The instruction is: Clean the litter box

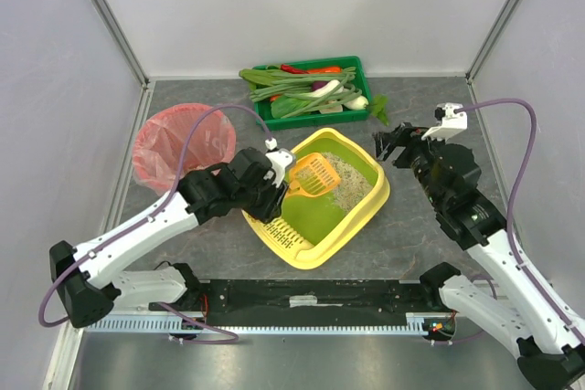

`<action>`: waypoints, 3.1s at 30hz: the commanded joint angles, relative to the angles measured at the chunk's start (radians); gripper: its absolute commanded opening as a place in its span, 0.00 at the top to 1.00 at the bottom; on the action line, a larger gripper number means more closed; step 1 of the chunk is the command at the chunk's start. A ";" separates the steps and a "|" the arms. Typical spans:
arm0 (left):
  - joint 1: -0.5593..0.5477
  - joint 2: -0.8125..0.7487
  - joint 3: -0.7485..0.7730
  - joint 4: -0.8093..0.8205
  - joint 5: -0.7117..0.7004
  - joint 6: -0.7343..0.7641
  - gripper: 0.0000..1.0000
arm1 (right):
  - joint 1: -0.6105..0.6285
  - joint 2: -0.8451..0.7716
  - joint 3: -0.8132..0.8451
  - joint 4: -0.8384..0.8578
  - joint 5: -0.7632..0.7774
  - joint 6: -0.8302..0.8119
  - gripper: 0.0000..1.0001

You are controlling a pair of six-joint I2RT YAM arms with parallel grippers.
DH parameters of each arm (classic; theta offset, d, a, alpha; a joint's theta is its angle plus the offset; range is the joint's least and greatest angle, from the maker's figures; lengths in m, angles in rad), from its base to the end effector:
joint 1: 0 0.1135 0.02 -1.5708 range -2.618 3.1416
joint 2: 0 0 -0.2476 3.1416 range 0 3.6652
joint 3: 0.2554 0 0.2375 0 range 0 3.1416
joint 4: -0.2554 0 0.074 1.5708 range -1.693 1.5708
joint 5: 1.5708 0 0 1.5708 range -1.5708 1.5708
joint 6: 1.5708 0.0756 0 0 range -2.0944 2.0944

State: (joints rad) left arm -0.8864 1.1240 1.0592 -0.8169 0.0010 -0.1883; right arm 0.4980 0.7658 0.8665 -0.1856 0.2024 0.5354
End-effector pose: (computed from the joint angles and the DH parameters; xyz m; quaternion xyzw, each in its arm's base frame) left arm 0.1525 -0.1870 0.2663 0.3221 0.8844 -0.1733 0.2899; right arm 0.1932 0.0877 0.3554 0.0820 0.7313 0.2678 0.6219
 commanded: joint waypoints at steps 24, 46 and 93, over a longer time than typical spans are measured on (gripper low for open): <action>0.089 0.532 0.527 -0.395 0.137 -0.083 0.98 | -0.003 0.119 0.126 -0.204 0.578 -0.006 0.11; 0.109 0.798 0.735 -0.531 0.090 -0.010 0.98 | -0.004 0.121 0.121 -0.199 0.595 -0.044 0.10; 0.141 0.856 0.720 -0.717 0.103 -0.140 0.98 | -0.009 0.152 0.074 -0.198 0.531 -0.032 0.09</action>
State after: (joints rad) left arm -0.7609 1.9491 1.7050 -1.3483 0.1062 -0.3248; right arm 0.4934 0.9157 0.9428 -0.3855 0.7048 0.4877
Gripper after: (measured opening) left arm 0.457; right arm 0.907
